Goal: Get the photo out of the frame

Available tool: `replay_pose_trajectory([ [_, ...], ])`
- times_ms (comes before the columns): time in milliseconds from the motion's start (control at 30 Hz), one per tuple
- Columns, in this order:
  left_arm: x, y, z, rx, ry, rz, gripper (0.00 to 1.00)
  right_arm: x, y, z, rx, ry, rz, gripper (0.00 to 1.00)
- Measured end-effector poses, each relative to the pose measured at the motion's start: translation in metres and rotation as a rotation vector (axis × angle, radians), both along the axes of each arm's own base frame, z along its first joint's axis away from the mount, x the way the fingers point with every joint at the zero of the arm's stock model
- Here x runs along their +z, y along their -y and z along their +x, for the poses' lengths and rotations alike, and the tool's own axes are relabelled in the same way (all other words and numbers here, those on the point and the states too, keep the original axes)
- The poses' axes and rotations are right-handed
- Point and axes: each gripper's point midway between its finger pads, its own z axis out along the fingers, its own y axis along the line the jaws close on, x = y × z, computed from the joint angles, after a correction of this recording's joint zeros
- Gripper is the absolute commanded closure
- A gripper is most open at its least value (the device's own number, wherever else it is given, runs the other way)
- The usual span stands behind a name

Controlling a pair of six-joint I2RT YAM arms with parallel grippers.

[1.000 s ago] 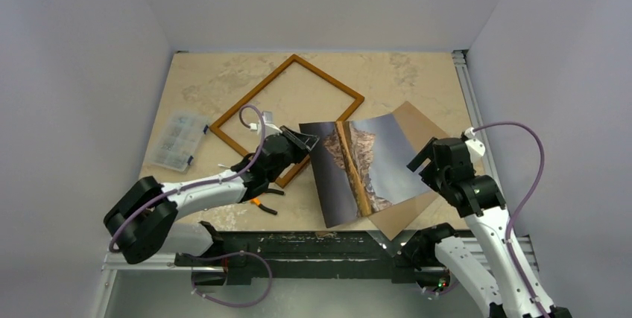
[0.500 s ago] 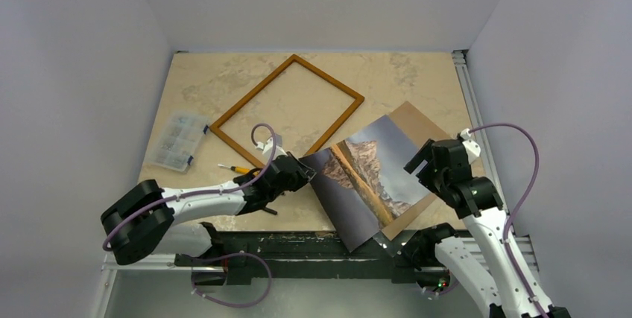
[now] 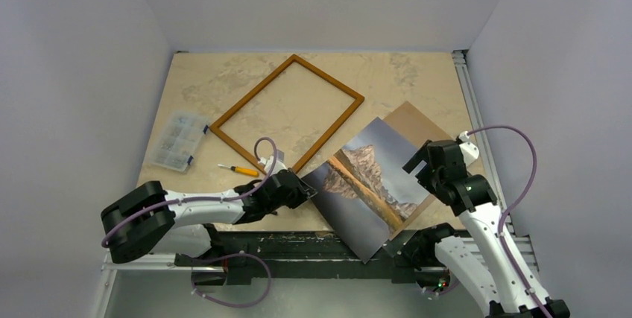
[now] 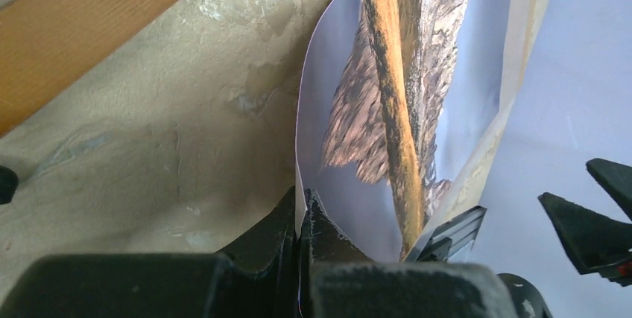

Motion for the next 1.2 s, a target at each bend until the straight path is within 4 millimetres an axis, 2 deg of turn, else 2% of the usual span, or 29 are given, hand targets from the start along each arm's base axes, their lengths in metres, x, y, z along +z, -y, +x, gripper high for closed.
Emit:
replay_pose_trajectory([
  [167,0.005,0.005,-0.004,0.033,-0.043,-0.06,1.0,-0.005,0.013,0.001,-0.092,0.004,-0.028,0.02],
  [300,-0.002,0.01,-0.006,0.028,-0.079,-0.061,1.0,-0.01,0.023,0.002,-0.146,-0.006,-0.038,0.03],
  [433,-0.01,0.028,-0.006,-0.016,-0.109,-0.04,1.0,-0.01,0.026,0.002,-0.162,-0.001,-0.039,0.05],
  [567,-0.003,0.053,0.003,-0.076,-0.104,-0.065,1.0,-0.008,0.026,0.002,-0.162,0.009,-0.036,0.05],
  [667,0.005,0.063,0.011,-0.089,-0.092,-0.089,1.0,-0.008,0.026,0.002,-0.162,0.009,-0.037,0.07],
  [800,0.008,0.07,0.019,-0.084,-0.08,-0.106,1.0,-0.008,0.026,0.002,-0.158,0.009,-0.039,0.08],
  [900,0.003,0.073,0.024,-0.061,-0.088,-0.126,1.0,-0.008,0.026,0.002,-0.156,0.007,-0.041,0.08],
  [1000,-0.006,0.072,0.029,-0.031,-0.108,-0.127,1.0,-0.006,0.026,0.002,-0.153,0.011,-0.042,0.08],
  [1200,-0.006,0.069,0.038,0.023,-0.106,-0.14,1.0,-0.005,0.026,0.003,-0.15,0.015,-0.043,0.09],
])
